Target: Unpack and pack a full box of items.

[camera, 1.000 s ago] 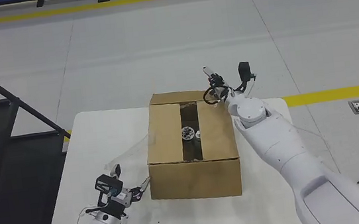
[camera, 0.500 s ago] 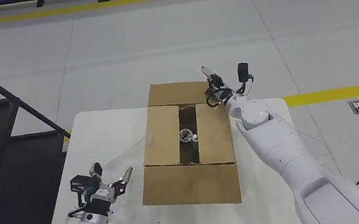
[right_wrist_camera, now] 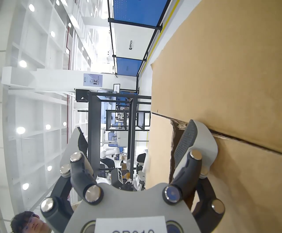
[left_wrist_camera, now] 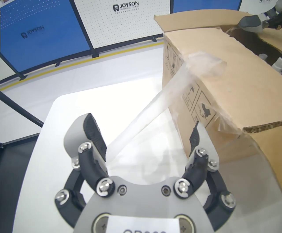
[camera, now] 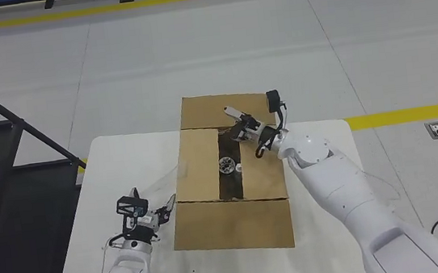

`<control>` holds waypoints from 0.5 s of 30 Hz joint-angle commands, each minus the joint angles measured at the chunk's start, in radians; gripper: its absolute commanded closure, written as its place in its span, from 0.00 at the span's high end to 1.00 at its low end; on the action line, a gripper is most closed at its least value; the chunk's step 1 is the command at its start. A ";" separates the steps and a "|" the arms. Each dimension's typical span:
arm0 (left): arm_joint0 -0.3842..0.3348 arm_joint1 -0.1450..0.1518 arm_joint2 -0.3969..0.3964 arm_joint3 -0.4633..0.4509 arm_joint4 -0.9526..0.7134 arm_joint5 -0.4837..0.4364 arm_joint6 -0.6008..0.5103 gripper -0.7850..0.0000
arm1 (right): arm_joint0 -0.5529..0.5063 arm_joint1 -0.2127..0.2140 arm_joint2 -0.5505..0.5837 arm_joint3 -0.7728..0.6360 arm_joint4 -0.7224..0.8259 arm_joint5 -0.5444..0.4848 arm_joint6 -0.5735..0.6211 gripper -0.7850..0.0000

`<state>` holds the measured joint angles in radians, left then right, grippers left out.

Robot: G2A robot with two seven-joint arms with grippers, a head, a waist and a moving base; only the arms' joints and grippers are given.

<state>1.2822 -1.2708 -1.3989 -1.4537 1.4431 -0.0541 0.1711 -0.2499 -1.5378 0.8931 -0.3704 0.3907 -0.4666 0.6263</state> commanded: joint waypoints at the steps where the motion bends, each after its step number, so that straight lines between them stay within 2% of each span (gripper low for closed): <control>1: -0.004 -0.001 0.009 0.005 0.004 -0.006 0.005 1.00 | -0.004 0.000 -0.001 -0.004 -0.002 0.001 0.001 1.00; 6: 0.002 -0.002 0.020 0.006 0.013 -0.017 0.018 1.00 | -0.055 0.026 0.026 -0.083 0.007 -0.020 0.169 1.00; 11: 0.009 -0.002 0.021 0.003 0.018 -0.017 0.024 1.00 | -0.085 0.058 0.057 -0.163 -0.005 0.010 0.320 1.00; 15: 0.017 -0.002 0.019 -0.003 0.012 -0.014 0.029 1.00 | -0.111 0.074 0.064 -0.228 -0.055 0.063 0.327 1.00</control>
<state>1.2971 -1.2731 -1.3794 -1.4551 1.4564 -0.0695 0.1989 -0.3556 -1.4653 0.9581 -0.5836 0.3488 -0.4206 0.9606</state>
